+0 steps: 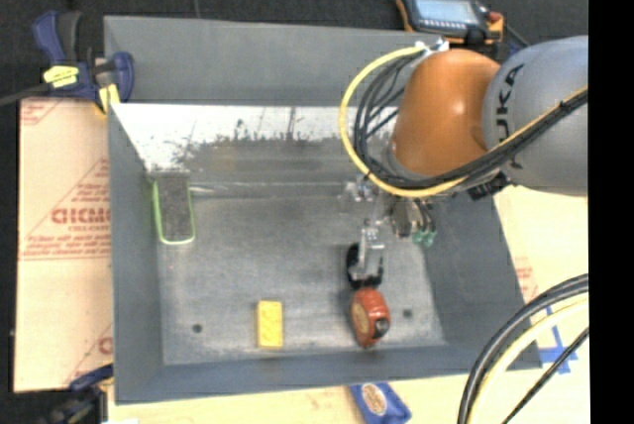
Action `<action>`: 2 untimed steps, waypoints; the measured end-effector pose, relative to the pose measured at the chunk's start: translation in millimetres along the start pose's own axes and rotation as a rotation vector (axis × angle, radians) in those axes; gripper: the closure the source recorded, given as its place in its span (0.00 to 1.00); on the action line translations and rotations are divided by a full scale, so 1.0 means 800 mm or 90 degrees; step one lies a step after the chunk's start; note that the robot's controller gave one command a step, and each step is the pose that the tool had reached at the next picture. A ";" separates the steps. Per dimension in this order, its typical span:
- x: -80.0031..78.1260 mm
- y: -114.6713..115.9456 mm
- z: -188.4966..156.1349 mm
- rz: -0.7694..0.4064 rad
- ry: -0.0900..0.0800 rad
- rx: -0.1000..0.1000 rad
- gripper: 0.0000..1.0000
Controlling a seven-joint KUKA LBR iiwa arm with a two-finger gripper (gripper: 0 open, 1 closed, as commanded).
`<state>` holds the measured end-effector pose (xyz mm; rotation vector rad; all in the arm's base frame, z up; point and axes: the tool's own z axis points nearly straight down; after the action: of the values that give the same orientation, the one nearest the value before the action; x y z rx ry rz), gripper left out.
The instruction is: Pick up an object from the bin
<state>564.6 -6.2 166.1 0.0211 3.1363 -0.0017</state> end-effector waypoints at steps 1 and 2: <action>-0.001 -0.015 0.008 0.026 0.000 -0.001 0.00; 0.006 -0.044 0.069 0.081 -0.005 -0.001 0.00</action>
Offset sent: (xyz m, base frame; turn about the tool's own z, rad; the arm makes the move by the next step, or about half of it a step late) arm -0.0109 -0.0431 -0.0737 0.1483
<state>559.6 -41.2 111.0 0.2210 3.1203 0.0023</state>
